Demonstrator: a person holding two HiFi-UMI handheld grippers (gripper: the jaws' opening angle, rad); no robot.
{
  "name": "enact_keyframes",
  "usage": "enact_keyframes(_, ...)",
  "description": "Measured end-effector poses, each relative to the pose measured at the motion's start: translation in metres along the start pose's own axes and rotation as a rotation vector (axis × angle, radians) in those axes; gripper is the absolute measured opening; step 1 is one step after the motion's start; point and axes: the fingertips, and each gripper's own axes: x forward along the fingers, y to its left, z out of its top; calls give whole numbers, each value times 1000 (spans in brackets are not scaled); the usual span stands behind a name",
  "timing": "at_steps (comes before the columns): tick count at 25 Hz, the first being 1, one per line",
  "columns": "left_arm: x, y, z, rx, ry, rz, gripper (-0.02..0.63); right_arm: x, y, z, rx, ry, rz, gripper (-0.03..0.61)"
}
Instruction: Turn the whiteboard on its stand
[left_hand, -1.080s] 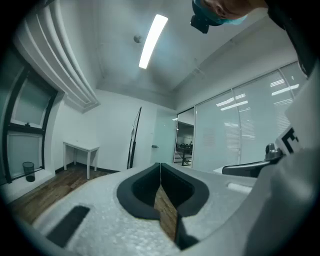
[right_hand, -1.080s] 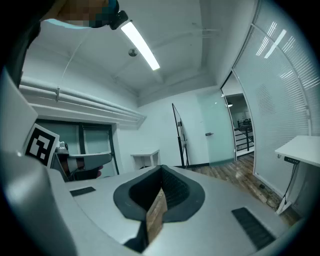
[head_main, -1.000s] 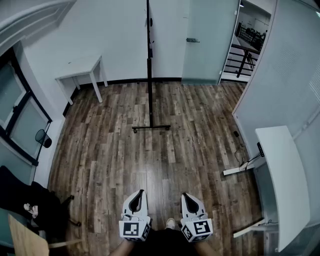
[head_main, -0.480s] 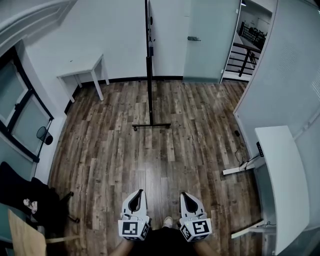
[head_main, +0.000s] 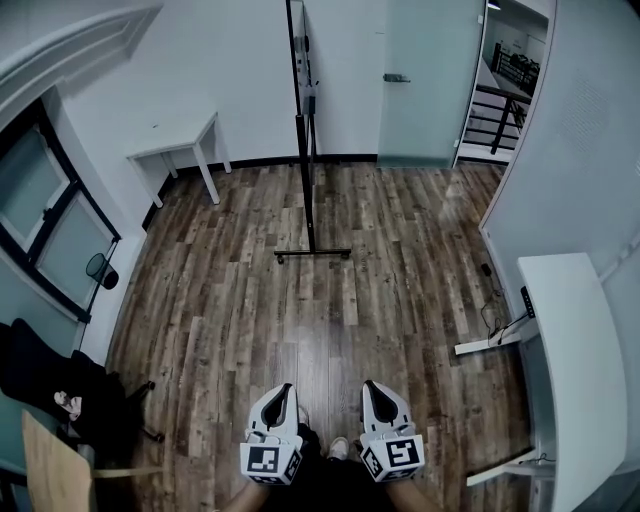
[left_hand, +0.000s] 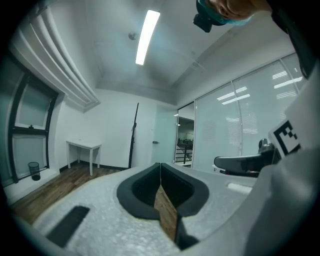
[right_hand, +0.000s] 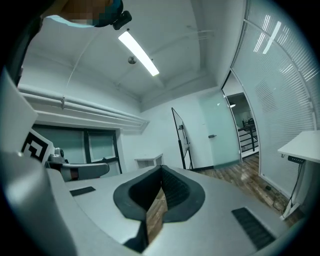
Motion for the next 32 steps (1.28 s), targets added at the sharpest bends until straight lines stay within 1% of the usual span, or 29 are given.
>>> enact_keyframes(5, 19, 17, -1, -6, 9, 27, 18, 22, -2, 3, 3, -3, 13, 10)
enact_keyframes(12, 85, 51, 0, -56, 15, 40, 18, 83, -21, 5, -6, 14, 7, 11)
enact_keyframes(16, 135, 75, 11, -58, -1, 18, 18, 134, -31, 11, -9, 23, 1, 9)
enact_keyframes(21, 200, 116, 19, -76, 13, -2, 18, 208, -41, 25, -23, 24, -11, 10)
enact_keyframes(25, 249, 147, 28, -72, 3, -19, 18, 262, -49, 33, -24, 19, -27, 9)
enact_keyframes(32, 323, 218, 45, -72, 4, -24, 18, 364, -49, 48, -30, 19, -25, 9)
